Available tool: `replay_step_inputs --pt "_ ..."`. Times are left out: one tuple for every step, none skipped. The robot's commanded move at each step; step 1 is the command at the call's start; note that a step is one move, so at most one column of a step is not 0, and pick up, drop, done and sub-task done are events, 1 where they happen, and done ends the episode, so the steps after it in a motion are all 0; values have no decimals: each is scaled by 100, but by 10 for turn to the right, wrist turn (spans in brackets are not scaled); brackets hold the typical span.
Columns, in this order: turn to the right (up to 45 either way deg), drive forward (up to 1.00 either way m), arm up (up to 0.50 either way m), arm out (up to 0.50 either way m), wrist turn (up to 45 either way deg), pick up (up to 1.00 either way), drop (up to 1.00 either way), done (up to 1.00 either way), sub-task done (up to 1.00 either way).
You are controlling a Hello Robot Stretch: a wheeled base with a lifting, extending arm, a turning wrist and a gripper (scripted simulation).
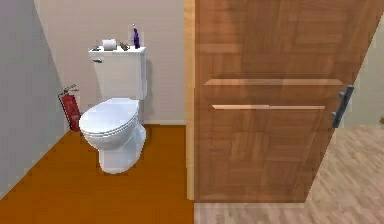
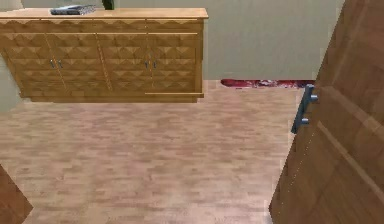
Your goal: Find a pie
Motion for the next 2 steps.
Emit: replay_step_inputs --pt "-450 0 0 0 0 0 0 0 0" --pt "-330 0 0 0 0 0 0 0 0"
